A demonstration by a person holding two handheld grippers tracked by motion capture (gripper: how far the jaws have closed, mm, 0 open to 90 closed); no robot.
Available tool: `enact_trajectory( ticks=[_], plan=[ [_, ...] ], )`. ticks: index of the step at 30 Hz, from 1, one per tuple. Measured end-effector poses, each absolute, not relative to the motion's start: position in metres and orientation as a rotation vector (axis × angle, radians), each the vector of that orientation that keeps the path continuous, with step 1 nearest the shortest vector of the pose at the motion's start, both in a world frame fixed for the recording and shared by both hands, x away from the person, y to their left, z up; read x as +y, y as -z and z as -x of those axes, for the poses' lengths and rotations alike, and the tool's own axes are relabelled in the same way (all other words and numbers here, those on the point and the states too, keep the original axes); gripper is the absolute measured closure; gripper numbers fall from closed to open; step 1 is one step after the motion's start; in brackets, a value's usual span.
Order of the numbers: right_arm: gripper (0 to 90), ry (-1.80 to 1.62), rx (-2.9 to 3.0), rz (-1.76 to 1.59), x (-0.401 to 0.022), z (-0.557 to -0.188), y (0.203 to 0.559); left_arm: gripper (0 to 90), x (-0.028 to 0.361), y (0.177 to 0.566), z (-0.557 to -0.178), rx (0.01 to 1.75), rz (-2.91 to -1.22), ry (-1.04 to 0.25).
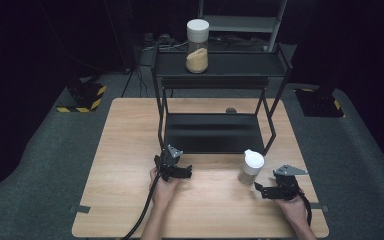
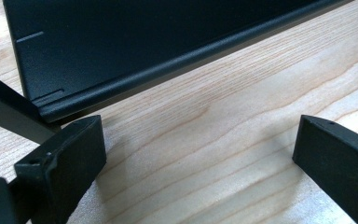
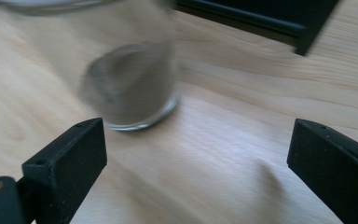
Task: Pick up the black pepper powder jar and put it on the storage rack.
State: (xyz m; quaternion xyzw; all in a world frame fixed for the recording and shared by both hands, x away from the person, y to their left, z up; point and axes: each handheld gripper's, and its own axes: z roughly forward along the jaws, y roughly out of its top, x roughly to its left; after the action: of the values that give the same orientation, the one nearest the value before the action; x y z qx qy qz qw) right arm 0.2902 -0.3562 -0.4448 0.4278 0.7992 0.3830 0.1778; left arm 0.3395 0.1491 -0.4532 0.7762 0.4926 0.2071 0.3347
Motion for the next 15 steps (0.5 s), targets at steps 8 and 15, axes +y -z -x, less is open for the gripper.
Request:
enact_trajectory(
  ticks=[8, 15],
  plan=[
    [4.4, -1.151, 2.286, -1.141, -0.350, -0.289, 0.443, 2.6, 0.149, 0.453, -0.339, 1.285, -2.026, -0.541],
    [7.8, -1.233, 2.245, -1.131, -0.345, -0.294, 0.442, 2.6, 0.149, 0.453, -0.340, 1.284, -2.029, -0.541]
  ],
)
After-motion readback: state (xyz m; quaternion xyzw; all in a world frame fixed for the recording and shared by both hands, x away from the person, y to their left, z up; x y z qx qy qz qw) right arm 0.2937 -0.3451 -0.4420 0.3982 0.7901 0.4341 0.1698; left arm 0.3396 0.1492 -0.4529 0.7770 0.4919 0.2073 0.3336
